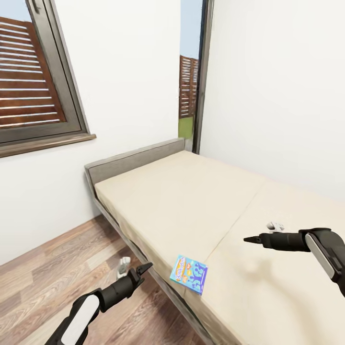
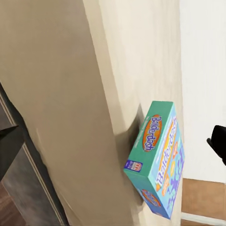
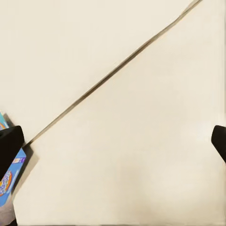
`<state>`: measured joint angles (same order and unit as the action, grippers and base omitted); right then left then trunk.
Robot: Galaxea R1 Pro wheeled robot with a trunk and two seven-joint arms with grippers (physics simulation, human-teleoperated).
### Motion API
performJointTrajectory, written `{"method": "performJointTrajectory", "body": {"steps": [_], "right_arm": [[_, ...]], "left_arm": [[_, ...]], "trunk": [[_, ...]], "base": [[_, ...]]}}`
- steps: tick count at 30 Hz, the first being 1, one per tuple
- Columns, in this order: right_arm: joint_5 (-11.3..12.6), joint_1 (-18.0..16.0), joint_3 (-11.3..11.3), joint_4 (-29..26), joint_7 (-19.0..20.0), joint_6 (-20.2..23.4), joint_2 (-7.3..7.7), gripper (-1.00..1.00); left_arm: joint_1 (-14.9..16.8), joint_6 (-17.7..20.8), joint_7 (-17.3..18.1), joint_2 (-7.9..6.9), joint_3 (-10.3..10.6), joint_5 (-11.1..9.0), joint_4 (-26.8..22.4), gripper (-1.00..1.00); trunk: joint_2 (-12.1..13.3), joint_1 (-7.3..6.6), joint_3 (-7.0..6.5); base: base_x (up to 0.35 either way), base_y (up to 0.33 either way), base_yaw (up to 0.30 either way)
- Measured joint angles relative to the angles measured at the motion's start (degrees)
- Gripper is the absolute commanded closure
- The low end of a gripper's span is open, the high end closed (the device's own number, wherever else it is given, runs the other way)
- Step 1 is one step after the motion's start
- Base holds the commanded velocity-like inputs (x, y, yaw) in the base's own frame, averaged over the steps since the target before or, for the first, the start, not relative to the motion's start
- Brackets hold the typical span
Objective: Put all the toys in the child's room - the three board games (two on the bed and one on the table), the two jigsaw puzzles on the table, and the tennis ball on the table - inside the toy box on the table in the child's room.
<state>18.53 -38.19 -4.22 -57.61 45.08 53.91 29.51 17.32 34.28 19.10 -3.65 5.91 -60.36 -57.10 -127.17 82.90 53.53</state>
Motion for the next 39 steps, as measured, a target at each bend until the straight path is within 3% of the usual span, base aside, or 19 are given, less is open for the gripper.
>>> {"method": "performJointTrajectory", "body": {"steps": [8,19,25,39], "right_arm": [[0.0,0.1,0.0,-0.1,0.0,0.1,-0.02,-1.00],[0.0,0.1,0.0,-0.2,0.0,0.1,-0.02,-1.00],[0.0,0.1,0.0,-0.2,0.0,0.1,-0.02,-1.00],[0.0,0.1,0.0,-0.2,0.0,0.1,-0.02,-1.00]], "left_arm": [[-0.2,-0.4,0.3,0.18,0.0,0.1,0.7,-1.00],[0.1,-0.9,3.0,3.04,0.0,0.6,6.4,-1.00],[0.1,-1.6,4.1,3.83,0.0,0.8,8.3,-1.00],[0.2,-2.0,7.1,4.22,0.0,1.0,10.5,-1.00]], "trunk": [[0.0,0.00,0.00],[0.0,0.00,0.00],[0.0,0.00,0.00],[0.0,0.00,0.00]], "base": [[0.000,0.000,-0.036],[0.000,0.000,-0.007],[0.000,0.000,-0.001],[0.000,0.000,-0.075]]}}
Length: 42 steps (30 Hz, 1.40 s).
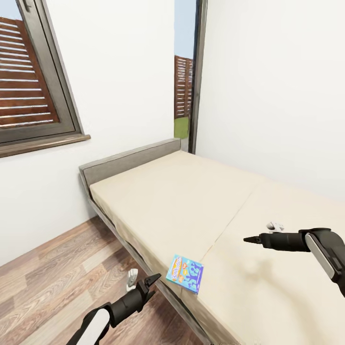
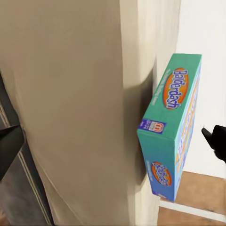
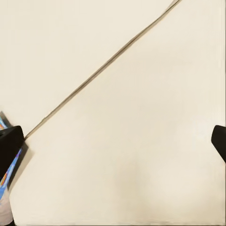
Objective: Put all the toys in the child's room - the three board games (two on the bed and one on the table), the two jigsaw puzzles on the table, and the tennis ball on the table - inside the toy box on the table in the child's room.
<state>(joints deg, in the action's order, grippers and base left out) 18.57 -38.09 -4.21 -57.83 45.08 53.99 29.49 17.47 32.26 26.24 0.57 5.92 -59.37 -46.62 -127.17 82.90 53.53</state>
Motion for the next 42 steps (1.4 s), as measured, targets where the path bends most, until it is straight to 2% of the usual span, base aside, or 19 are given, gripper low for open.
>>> {"method": "performJointTrajectory", "body": {"steps": [12,42], "right_arm": [[0.0,0.0,0.0,0.0,0.0,0.0,-0.01,-1.00],[0.0,0.0,0.0,-0.1,0.0,0.0,-0.01,-1.00]], "left_arm": [[0.0,-1.0,0.8,-0.03,0.0,0.0,0.4,-1.00],[1.0,-1.3,2.1,0.16,0.1,0.4,0.4,-1.00]], "trunk": [[0.0,0.00,0.00],[0.0,0.00,0.00]], "base": [[0.000,0.000,-0.161],[0.000,0.000,-0.010]]}}
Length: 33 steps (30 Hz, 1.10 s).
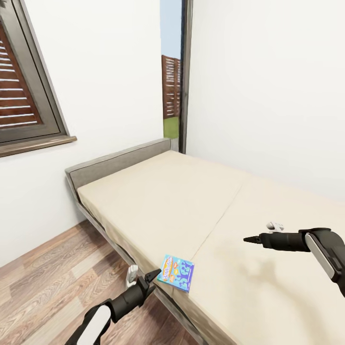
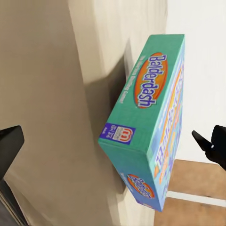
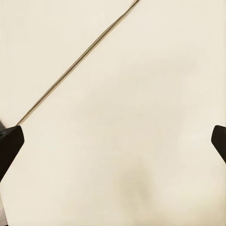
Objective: Put all the toys in the child's room - the three board games (two on the bed and one on the table), the two jigsaw puzzles on the table, and the tennis ball on the table - inside the toy box on the table in the child's room.
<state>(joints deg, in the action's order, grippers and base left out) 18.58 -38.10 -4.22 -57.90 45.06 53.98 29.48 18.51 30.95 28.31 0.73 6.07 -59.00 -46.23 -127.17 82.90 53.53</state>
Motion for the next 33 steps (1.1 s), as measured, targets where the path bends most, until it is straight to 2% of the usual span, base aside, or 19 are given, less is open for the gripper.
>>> {"method": "performJointTrajectory", "body": {"steps": [11,18,22,33], "right_arm": [[0.0,0.0,0.0,-0.1,0.0,0.0,-0.03,-1.00],[0.0,0.0,0.0,-0.1,0.0,0.0,-0.03,-1.00],[0.0,0.0,0.0,-0.1,0.0,0.0,-0.03,-1.00],[0.0,0.0,0.0,0.0,0.0,0.0,-0.07,-1.00]], "left_arm": [[0.6,0.0,0.1,0.13,0.1,0.3,-0.1,-1.00],[0.7,0.0,1.0,0.73,0.2,2.0,-0.2,-1.00],[0.7,0.0,2.6,1.01,0.1,3.7,-0.2,-1.00],[0.7,0.0,3.8,1.45,0.1,5.2,-0.3,-1.00]], "trunk": [[0.0,0.00,0.00],[0.0,0.00,0.00],[0.0,0.00,0.00],[0.0,0.00,0.00]], "base": [[0.000,0.000,0.000],[0.000,0.000,0.000],[0.000,0.000,0.000],[0.000,0.000,-0.005]]}}
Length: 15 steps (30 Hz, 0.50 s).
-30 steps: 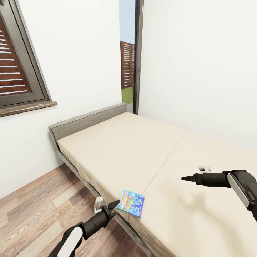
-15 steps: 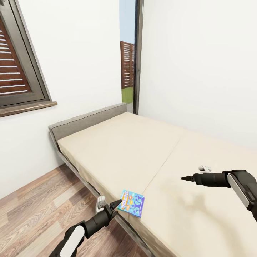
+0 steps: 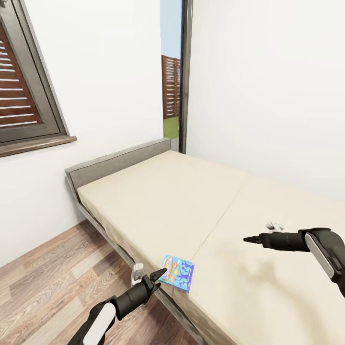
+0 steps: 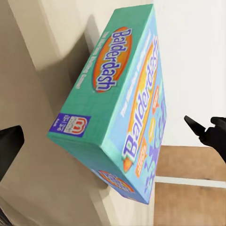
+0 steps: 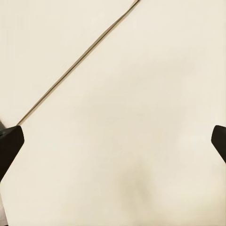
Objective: Put all the toys in the child's room - the three board games (two on the bed and one on the table), the two jigsaw puzzles on the table, and the tennis ball on the table - inside the toy box on the table in the child's room.
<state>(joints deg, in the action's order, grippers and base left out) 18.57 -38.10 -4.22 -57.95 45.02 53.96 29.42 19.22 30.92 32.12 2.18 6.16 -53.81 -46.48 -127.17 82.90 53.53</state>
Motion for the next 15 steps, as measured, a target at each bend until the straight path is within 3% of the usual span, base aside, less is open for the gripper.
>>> {"method": "performJointTrajectory", "body": {"steps": [8,15], "right_arm": [[0.0,0.0,0.0,0.0,0.0,0.0,-0.01,-1.00],[0.0,0.0,0.0,0.0,0.0,0.0,-0.02,-1.00]], "left_arm": [[0.0,0.0,0.2,0.15,0.0,0.2,0.0,-1.00],[0.0,-0.1,0.1,0.07,-0.1,0.7,0.0,-1.00]], "trunk": [[0.0,0.00,0.00],[0.0,0.00,0.01]], "base": [[0.000,0.000,-0.124],[0.000,0.000,-0.051]]}}
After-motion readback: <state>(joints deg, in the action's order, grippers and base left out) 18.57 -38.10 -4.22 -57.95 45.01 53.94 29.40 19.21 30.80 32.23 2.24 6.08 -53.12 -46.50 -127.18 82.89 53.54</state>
